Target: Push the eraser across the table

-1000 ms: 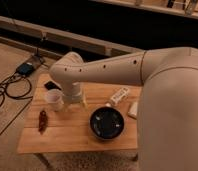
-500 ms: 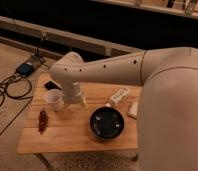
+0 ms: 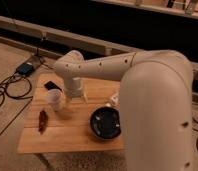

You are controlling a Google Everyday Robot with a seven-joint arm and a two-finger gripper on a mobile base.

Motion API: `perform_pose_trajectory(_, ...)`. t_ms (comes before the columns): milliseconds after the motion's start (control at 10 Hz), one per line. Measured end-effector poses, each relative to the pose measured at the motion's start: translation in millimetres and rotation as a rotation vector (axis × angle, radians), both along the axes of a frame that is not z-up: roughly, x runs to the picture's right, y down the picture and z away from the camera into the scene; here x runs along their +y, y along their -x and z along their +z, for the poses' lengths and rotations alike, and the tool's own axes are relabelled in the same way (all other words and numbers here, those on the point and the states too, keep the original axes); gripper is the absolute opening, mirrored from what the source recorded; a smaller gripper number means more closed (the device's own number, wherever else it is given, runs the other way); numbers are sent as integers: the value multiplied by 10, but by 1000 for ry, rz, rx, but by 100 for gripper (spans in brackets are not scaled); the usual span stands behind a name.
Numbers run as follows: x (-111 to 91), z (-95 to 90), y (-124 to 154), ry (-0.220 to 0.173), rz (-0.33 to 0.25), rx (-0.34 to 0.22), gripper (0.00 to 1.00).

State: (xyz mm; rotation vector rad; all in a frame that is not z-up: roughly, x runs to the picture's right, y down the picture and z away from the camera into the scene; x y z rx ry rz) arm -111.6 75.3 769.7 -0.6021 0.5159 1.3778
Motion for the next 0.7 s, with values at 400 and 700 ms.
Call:
perform_pose_trajectory(400, -464, 668, 33, -68, -92, 13, 65)
perform_pose_trajectory(700, -736, 1007, 175, -113, -118, -2, 65)
